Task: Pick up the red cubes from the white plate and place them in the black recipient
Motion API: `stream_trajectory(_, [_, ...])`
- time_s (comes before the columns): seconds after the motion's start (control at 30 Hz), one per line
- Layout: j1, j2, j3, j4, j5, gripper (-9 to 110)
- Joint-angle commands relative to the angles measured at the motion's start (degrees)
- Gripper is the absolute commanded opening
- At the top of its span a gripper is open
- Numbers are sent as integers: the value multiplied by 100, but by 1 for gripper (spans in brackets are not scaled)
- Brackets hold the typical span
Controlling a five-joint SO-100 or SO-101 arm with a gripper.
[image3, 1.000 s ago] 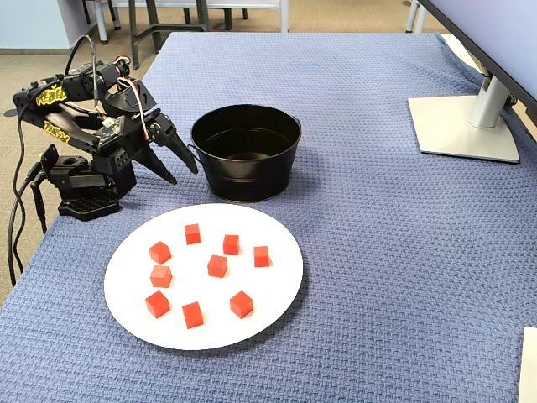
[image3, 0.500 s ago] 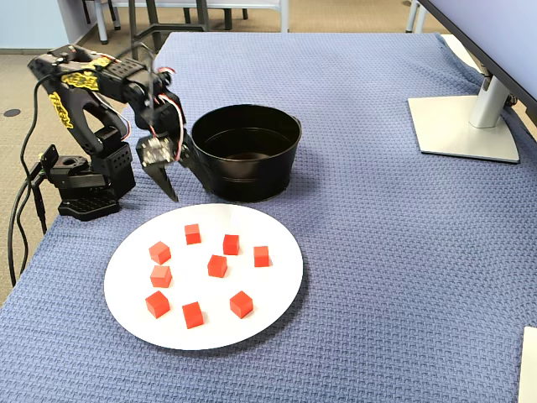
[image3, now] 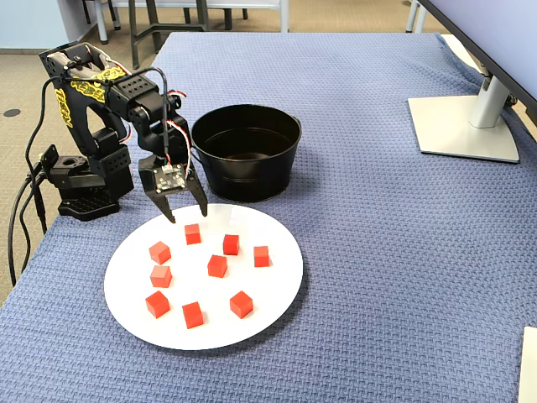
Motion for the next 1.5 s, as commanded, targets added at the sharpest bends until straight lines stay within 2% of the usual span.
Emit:
stream_trajectory(0.0, [105, -97, -396, -237, -378, 16])
stream_trajectory(0.5, [185, -809, -475, -809, -545, 16])
stream_trajectory(0.8, [229, -932, -360, -923, -563, 9])
stream_trajectory(1.07, [281, -932, -185, -949, -650, 8])
stream_trajectory(1.23, [264, -949, -88, -1063, -677, 0])
stream_trajectory(1.37, [281, -835, -176, -1072, -475, 0])
stream_trajectory(1.47, [202, -536, -580, -606, 9, 0])
